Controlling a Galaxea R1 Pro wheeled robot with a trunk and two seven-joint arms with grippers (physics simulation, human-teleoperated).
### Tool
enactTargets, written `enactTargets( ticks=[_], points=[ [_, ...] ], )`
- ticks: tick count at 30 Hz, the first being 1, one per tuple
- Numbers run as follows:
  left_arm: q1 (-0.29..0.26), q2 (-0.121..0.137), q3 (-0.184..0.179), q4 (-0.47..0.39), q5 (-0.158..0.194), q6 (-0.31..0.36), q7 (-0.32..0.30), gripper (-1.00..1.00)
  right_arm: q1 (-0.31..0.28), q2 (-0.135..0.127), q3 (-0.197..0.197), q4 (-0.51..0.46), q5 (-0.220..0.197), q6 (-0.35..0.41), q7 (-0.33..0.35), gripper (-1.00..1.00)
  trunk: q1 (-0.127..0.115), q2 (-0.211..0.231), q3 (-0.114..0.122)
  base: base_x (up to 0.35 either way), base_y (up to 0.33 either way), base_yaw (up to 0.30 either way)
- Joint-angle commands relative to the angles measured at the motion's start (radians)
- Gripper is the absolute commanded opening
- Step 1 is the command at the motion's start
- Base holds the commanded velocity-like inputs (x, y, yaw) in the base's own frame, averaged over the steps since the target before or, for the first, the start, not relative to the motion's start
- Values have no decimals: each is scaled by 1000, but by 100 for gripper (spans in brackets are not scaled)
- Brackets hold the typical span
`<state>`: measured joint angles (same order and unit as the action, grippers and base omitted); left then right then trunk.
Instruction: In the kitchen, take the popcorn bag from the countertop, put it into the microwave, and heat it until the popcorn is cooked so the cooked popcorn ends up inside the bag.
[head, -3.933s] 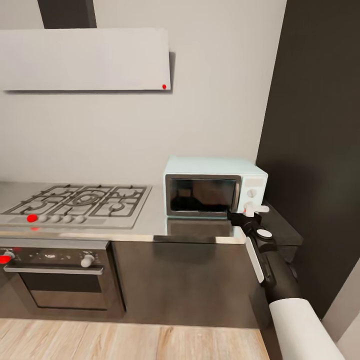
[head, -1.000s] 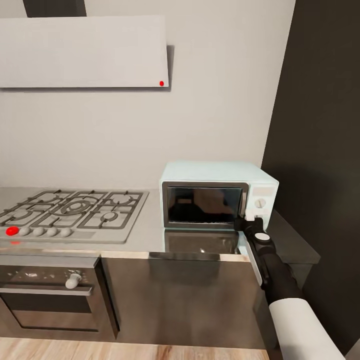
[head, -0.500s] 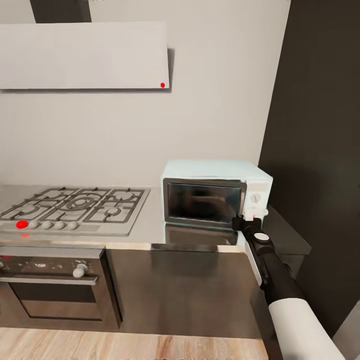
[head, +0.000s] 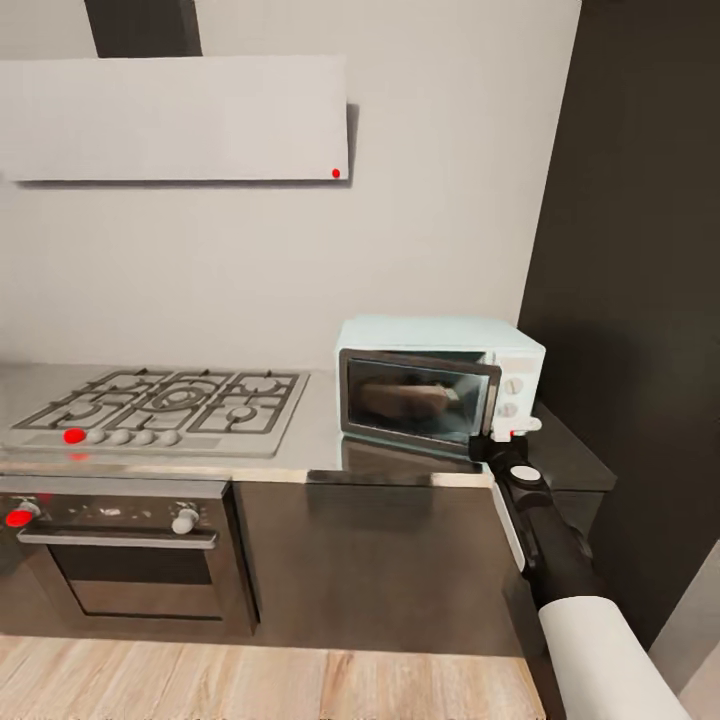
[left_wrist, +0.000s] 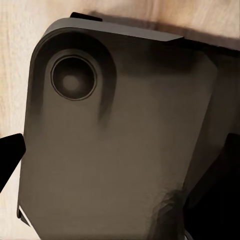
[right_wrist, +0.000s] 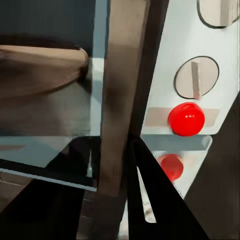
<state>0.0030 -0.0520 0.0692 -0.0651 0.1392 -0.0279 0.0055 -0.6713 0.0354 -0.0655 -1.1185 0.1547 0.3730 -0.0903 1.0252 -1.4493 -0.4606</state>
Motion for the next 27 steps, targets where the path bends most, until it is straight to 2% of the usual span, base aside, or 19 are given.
enactTargets(
  ticks=[1, 7, 21, 27],
  points=[
    [0, 0, 6, -1, 3, -1, 1, 100, -1, 1, 6, -1, -10, 4, 3, -100, 0, -1, -1, -144, 134, 0],
    [0, 0, 6, -1, 3, -1, 1, 100, -1, -1, 6, -1, -11, 5, 3, -100, 0, -1, -1, -142, 123, 0],
    [0, -1, 6, -1, 3, -1, 1, 100, -1, -5, 4, -1, -14, 6, 9, -100, 0, -1, -1, -59, 13, 0],
    [0, -2, 7, -1, 3, -1, 1, 100, -1, -4, 4, -1, -12, 6, 9, -100, 0, -1, -1, -145, 128, 0]
  ],
)
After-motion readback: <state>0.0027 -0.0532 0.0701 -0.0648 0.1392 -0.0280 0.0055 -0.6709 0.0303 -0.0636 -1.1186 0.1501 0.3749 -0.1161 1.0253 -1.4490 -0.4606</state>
